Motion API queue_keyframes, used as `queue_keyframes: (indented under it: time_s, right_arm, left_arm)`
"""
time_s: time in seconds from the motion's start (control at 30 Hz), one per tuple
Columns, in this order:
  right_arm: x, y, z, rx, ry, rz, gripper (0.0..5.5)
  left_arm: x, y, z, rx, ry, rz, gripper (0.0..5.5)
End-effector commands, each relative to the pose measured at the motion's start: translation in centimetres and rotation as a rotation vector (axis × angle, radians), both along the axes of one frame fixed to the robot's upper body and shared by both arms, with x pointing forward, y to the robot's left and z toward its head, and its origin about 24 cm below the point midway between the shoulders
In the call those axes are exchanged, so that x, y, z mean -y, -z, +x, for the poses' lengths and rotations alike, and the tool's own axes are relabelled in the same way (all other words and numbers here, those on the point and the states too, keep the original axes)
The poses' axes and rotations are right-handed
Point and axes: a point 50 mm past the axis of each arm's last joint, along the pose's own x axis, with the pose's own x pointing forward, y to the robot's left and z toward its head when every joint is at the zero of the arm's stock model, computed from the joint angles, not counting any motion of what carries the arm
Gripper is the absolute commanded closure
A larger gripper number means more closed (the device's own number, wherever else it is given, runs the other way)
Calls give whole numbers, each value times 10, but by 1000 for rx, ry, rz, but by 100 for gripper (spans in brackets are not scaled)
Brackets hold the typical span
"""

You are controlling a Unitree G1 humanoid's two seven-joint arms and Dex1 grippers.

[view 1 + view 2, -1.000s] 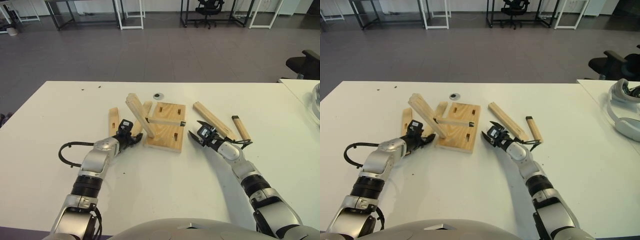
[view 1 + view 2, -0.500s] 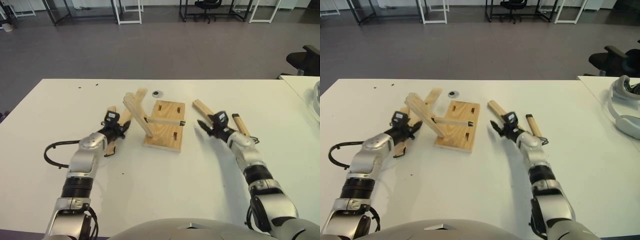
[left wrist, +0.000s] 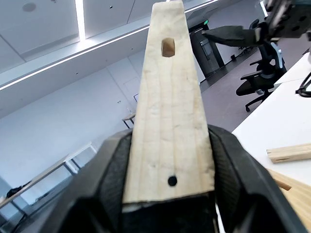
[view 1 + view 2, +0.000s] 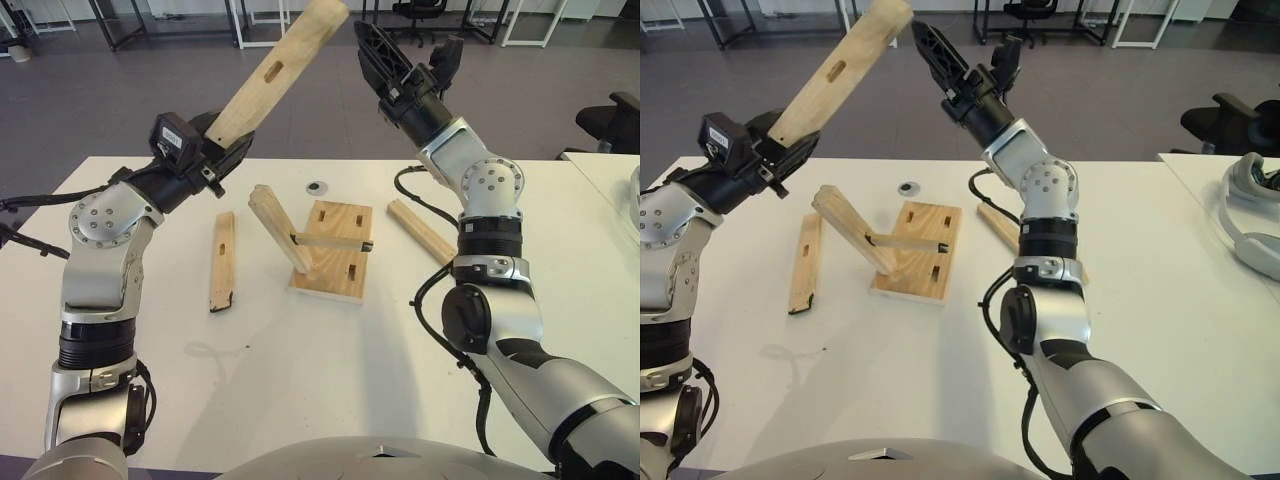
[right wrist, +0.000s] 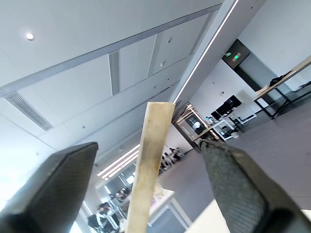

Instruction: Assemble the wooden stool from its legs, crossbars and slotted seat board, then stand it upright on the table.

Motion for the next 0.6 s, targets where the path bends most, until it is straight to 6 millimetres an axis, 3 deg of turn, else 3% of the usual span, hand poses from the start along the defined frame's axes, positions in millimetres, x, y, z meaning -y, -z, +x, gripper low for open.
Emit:
queue_keyframes:
  time_s: [0.03,0.17,0.33,0.6]
  right_arm:
    - [-6,-23,-6,33,-34,69,158]
    - [-6,-26,-9,20,-39,85,158]
    - [2,-22,-10,-6,-24,92,257]
    - [7,-14,-15,-13,-4,73,405]
  left_arm:
    - [15,-10,-4,43,84,70,342]
    - [18,-10,-5,65,95,125,342]
    - [21,-8,-8,96,114,217,342]
    - [23,-15,-6,138,103,219,342]
